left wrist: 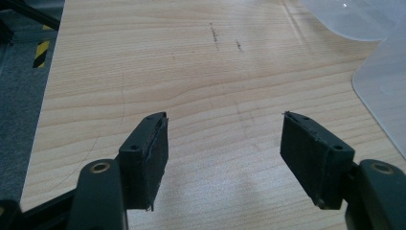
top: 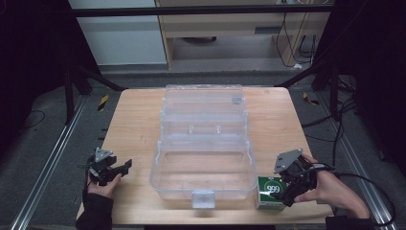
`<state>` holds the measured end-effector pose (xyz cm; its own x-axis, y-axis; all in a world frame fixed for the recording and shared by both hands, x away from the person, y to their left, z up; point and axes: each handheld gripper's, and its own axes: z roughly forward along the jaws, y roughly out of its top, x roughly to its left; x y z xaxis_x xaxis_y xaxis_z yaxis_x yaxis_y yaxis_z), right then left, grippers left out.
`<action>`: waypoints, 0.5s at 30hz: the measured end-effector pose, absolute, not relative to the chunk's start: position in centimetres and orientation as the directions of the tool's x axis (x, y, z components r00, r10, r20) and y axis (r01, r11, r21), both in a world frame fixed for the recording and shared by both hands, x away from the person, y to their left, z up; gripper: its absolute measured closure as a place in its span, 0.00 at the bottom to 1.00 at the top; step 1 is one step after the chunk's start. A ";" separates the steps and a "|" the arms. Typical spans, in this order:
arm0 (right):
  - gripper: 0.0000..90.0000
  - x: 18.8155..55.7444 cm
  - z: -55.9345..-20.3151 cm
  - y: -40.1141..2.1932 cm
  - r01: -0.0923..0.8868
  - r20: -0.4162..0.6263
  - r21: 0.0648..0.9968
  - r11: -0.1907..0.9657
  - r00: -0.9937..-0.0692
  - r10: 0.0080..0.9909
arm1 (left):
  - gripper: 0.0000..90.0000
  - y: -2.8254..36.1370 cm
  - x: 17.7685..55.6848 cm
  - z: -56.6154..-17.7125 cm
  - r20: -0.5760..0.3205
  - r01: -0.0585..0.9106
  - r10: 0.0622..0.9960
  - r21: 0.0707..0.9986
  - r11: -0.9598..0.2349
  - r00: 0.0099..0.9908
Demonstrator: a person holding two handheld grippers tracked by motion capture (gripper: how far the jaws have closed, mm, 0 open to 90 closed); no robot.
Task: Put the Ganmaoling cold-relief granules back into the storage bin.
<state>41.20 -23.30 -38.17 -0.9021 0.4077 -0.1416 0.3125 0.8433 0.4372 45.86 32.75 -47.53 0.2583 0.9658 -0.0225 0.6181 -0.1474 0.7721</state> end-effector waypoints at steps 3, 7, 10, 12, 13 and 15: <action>0.01 41.1 -38.5 -23.2 0.306 -0.136 0.419 0.855 -0.910 0.393 | 0.37 32.7 45.8 -47.5 -0.022 0.618 0.966 0.772 -0.148 0.259; 0.01 41.0 -39.0 -23.1 0.296 -0.134 0.389 0.873 -0.919 0.371 | 0.37 32.8 45.9 -47.5 -0.022 0.619 0.966 0.772 -0.148 0.258; 0.01 41.0 -39.4 -22.9 0.283 -0.131 0.377 0.882 -0.926 0.353 | 0.37 32.8 45.9 -47.5 -0.021 0.619 0.966 0.771 -0.149 0.259; 0.01 41.0 -39.5 -22.8 0.280 -0.129 0.373 0.885 -0.929 0.348 | 0.37 32.7 45.9 -47.5 -0.020 0.619 0.966 0.771 -0.150 0.260; 0.01 41.1 -39.7 -22.7 0.277 -0.126 0.366 0.888 -0.931 0.343 | 0.37 32.7 45.9 -47.5 -0.019 0.619 0.966 0.771 -0.152 0.260; 0.01 41.0 -39.8 -22.6 0.279 -0.125 0.360 0.890 -0.931 0.342 | 0.37 32.7 45.9 -47.5 -0.018 0.619 0.965 0.770 -0.152 0.260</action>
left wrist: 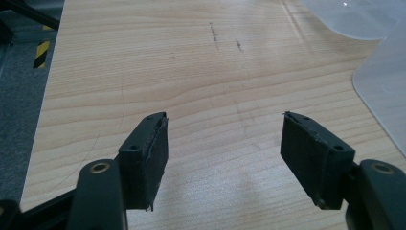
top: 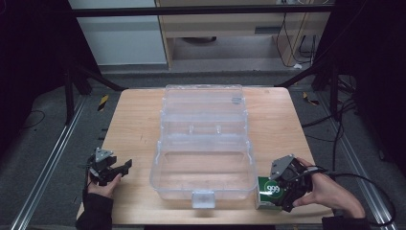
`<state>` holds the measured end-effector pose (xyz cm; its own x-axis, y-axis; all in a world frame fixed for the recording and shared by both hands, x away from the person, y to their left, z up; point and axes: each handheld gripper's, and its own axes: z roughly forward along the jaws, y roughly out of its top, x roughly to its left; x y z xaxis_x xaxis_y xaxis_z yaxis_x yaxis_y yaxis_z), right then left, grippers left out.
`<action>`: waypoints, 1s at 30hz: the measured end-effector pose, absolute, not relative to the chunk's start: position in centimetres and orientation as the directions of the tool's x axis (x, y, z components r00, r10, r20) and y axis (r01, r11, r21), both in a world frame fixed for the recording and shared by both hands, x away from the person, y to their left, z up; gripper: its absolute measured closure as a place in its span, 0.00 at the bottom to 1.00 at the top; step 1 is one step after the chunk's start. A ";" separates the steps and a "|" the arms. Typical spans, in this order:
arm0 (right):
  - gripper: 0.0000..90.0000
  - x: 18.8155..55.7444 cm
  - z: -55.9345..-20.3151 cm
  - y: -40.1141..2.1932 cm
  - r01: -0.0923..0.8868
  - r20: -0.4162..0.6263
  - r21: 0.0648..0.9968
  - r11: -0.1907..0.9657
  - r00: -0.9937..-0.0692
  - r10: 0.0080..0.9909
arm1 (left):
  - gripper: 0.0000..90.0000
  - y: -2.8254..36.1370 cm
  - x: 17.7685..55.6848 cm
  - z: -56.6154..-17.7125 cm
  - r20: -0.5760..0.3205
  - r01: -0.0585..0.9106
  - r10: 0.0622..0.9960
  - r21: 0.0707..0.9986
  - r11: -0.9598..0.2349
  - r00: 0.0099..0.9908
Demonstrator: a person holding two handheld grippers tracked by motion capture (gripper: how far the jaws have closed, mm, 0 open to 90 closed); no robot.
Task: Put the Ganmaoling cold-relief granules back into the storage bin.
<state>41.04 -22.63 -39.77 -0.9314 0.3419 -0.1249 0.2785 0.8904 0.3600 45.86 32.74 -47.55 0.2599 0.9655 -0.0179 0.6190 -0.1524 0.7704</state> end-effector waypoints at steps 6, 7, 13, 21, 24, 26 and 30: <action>0.01 41.1 -40.3 -22.3 0.258 -0.126 0.340 0.905 -0.941 0.315 | 0.36 32.8 45.8 -47.5 -0.017 0.618 0.966 0.771 -0.152 0.259; 0.01 41.1 -40.5 -22.2 0.246 -0.124 0.334 0.910 -0.946 0.301 | 0.37 32.8 45.8 -47.5 -0.017 0.617 0.966 0.772 -0.151 0.258; 0.01 41.2 -41.1 -22.0 0.235 -0.112 0.310 0.921 -0.953 0.281 | 0.36 32.8 45.8 -47.5 -0.014 0.617 0.966 0.772 -0.154 0.258; 0.01 41.8 -42.2 -21.8 0.233 -0.101 0.291 0.928 -0.957 0.272 | 0.36 32.8 45.8 -47.5 -0.013 0.617 0.966 0.772 -0.155 0.258; 0.01 42.0 -42.6 -21.8 0.245 -0.097 0.282 0.928 -0.955 0.282 | 0.36 32.8 45.8 -47.5 -0.012 0.617 0.966 0.772 -0.155 0.258; 0.01 42.1 -42.7 -21.7 0.246 -0.091 0.282 0.927 -0.955 0.281 | 0.36 32.8 45.9 -47.5 -0.012 0.617 0.966 0.771 -0.155 0.258; 0.02 42.2 -43.1 -21.5 0.234 -0.080 0.260 0.937 -0.962 0.262 | 0.36 32.7 45.8 -47.5 -0.010 0.617 0.966 0.771 -0.157 0.258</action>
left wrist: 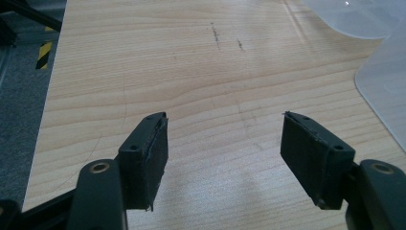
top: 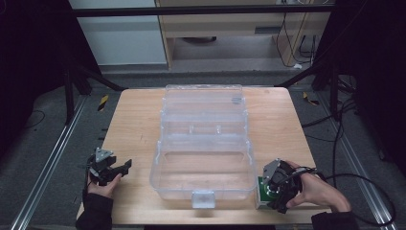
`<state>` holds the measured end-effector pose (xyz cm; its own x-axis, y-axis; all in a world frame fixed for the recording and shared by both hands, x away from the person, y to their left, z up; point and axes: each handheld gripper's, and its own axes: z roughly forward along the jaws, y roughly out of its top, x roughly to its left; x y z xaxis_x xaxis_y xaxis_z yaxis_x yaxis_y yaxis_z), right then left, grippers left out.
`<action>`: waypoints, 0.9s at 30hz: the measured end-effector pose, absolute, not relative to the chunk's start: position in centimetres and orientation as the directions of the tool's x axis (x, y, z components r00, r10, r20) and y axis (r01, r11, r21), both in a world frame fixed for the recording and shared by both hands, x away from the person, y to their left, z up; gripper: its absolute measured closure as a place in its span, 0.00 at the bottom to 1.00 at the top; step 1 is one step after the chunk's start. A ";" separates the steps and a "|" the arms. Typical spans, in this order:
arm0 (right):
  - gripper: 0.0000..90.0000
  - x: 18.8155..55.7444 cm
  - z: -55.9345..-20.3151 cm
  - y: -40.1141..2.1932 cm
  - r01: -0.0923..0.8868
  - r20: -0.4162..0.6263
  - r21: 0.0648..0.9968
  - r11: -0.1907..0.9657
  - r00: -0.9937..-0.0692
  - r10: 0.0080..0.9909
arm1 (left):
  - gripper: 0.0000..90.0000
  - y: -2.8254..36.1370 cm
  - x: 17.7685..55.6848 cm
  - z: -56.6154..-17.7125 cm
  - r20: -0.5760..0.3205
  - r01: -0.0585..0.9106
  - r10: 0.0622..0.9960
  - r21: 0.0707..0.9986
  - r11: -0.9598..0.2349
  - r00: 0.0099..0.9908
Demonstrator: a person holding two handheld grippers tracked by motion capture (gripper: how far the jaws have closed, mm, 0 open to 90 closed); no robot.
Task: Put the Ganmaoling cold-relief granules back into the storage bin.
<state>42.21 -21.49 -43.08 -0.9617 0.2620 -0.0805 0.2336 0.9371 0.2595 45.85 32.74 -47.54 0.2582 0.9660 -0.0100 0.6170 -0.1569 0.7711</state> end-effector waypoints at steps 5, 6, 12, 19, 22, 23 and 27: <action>0.03 42.4 -43.5 -21.1 0.222 -0.078 0.245 0.944 -0.966 0.247 | 0.36 32.8 45.9 -47.6 -0.011 0.617 0.966 0.771 -0.156 0.258; 0.03 42.5 -43.6 -21.0 0.222 -0.077 0.240 0.945 -0.966 0.246 | 0.36 32.8 45.9 -47.6 -0.011 0.617 0.966 0.771 -0.156 0.258; 0.06 42.7 -44.2 -20.9 0.209 -0.063 0.222 0.952 -0.972 0.228 | 0.36 32.8 45.9 -47.6 -0.010 0.617 0.966 0.772 -0.157 0.258; 0.10 42.8 -44.7 -21.2 0.220 -0.039 0.223 0.950 -0.971 0.234 | 0.36 32.8 45.9 -47.6 -0.010 0.618 0.966 0.770 -0.157 0.258; 0.12 42.9 -44.7 -21.3 0.229 -0.034 0.229 0.946 -0.970 0.243 | 0.37 32.8 45.9 -47.6 -0.009 0.619 0.966 0.769 -0.158 0.258; 0.13 42.9 -44.6 -21.3 0.240 -0.028 0.231 0.943 -0.967 0.253 | 0.37 32.8 45.9 -47.6 -0.009 0.619 0.966 0.769 -0.158 0.258; 0.16 43.0 -44.4 -21.6 0.256 -0.026 0.238 0.937 -0.963 0.269 | 0.37 32.8 45.9 -47.6 -0.009 0.620 0.966 0.769 -0.158 0.258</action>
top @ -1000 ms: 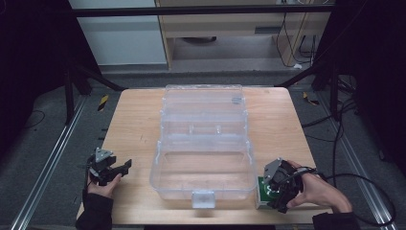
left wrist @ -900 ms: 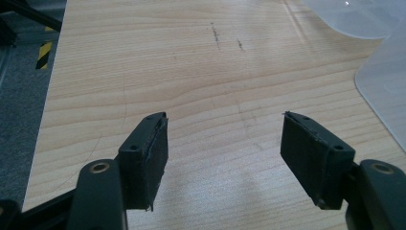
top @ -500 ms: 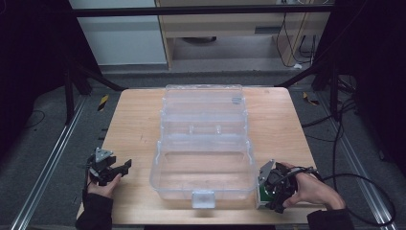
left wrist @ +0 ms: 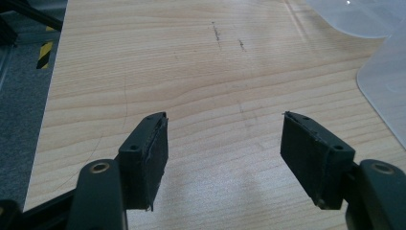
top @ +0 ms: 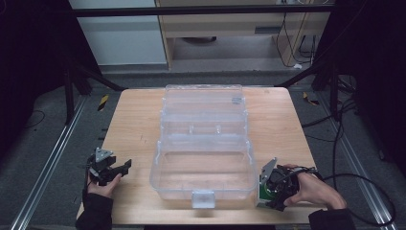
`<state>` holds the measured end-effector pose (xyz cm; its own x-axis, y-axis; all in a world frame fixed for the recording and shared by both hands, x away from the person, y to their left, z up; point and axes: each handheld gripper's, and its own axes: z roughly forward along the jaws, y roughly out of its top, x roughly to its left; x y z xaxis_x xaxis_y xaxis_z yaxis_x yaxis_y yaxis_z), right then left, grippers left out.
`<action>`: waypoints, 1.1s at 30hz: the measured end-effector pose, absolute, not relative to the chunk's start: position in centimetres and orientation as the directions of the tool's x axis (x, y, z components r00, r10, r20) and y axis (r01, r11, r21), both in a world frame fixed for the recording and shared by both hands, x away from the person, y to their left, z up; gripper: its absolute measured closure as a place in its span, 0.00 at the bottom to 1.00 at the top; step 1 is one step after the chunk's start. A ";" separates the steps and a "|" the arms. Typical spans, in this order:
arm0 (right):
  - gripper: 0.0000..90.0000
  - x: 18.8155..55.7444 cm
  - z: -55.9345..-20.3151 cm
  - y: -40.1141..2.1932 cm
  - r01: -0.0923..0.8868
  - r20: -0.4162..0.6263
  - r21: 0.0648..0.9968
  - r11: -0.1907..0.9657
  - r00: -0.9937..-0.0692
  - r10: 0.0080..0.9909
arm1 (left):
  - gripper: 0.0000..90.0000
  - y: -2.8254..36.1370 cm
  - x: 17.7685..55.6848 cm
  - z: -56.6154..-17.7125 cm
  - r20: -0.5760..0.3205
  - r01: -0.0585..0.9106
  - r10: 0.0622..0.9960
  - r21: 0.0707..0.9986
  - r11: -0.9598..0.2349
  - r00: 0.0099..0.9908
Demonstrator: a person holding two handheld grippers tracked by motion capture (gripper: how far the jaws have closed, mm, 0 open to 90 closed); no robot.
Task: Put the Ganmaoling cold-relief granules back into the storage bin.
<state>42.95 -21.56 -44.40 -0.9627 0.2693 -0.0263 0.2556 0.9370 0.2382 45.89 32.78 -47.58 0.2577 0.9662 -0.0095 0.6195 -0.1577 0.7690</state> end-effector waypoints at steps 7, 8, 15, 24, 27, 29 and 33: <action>0.17 42.7 -43.7 -22.0 0.267 -0.042 0.245 0.932 -0.958 0.285 | 0.36 32.8 45.9 -47.6 -0.009 0.622 0.966 0.767 -0.159 0.258; 0.17 42.7 -43.7 -22.0 0.267 -0.042 0.245 0.932 -0.958 0.285 | 0.36 32.8 45.9 -47.6 -0.009 0.622 0.966 0.767 -0.159 0.258; 0.17 41.8 -41.8 -22.7 0.272 -0.062 0.279 0.921 -0.952 0.300 | 0.36 32.8 45.9 -47.6 -0.008 0.622 0.966 0.767 -0.160 0.259; 0.17 41.0 -39.5 -23.1 0.263 -0.082 0.319 0.910 -0.949 0.303 | 0.37 32.8 45.9 -47.6 -0.007 0.623 0.966 0.766 -0.161 0.259; 0.17 40.8 -38.9 -23.1 0.266 -0.084 0.321 0.909 -0.948 0.307 | 0.37 32.8 45.9 -47.6 -0.009 0.623 0.966 0.766 -0.160 0.258; 0.17 40.7 -38.4 -23.2 0.257 -0.091 0.326 0.910 -0.949 0.301 | 0.37 32.8 45.9 -47.6 -0.008 0.623 0.966 0.766 -0.160 0.259; 0.17 40.5 -37.3 -23.1 0.252 -0.099 0.337 0.907 -0.949 0.301 | 0.36 32.7 45.9 -47.6 -0.008 0.624 0.966 0.765 -0.160 0.258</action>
